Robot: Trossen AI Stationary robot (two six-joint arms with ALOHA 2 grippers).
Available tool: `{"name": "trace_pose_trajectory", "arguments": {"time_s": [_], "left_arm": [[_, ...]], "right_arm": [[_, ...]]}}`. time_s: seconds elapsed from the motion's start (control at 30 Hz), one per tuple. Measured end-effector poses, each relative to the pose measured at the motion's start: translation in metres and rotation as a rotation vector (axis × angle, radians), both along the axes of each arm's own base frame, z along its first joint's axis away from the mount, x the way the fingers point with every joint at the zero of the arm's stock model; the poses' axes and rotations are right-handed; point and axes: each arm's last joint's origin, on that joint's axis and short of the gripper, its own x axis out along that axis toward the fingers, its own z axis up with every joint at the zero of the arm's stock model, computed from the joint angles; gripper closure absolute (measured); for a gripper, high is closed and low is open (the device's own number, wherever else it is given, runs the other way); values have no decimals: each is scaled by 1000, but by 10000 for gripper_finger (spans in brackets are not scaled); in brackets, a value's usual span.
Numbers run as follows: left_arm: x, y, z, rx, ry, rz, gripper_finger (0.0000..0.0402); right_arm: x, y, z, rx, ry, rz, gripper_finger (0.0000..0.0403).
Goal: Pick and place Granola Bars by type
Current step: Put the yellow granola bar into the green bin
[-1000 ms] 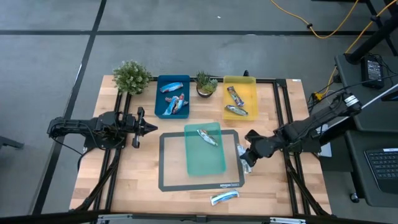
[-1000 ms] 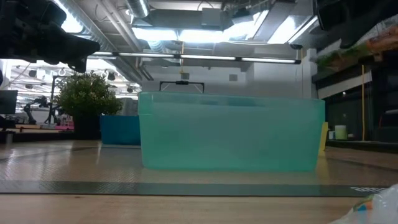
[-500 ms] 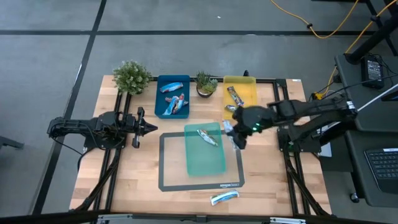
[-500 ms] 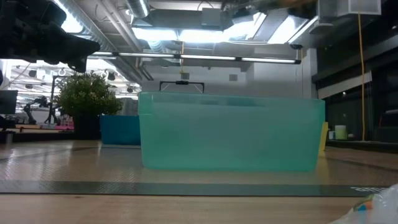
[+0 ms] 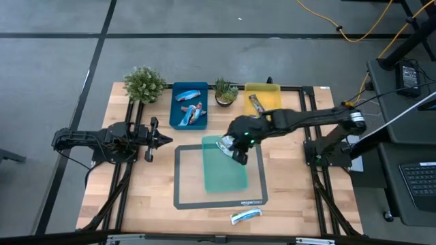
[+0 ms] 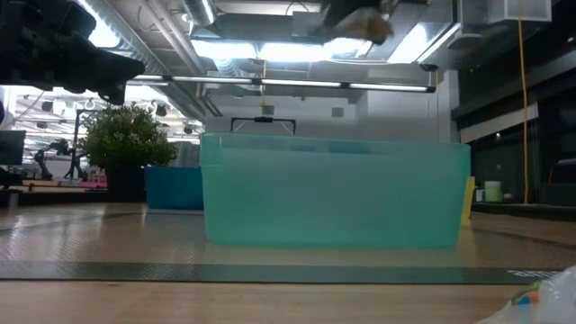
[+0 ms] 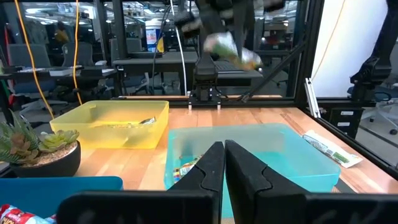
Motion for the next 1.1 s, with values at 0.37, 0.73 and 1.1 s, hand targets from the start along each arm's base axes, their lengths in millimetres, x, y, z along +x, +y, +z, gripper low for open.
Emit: {"name": "trace_pose_trajectory", "arguments": {"time_s": [0.37,0.73,1.1], "left_arm": [[0,0,0,0,1,0,389],[0,0,0,0,0,0,395],[0,0,0,0,1,0,390]], "right_arm": [[43,7,-80,20,219,85,339],[76,-19,-108,17,97,56,339],[86,-32,-132,58,136,-1,339]]}}
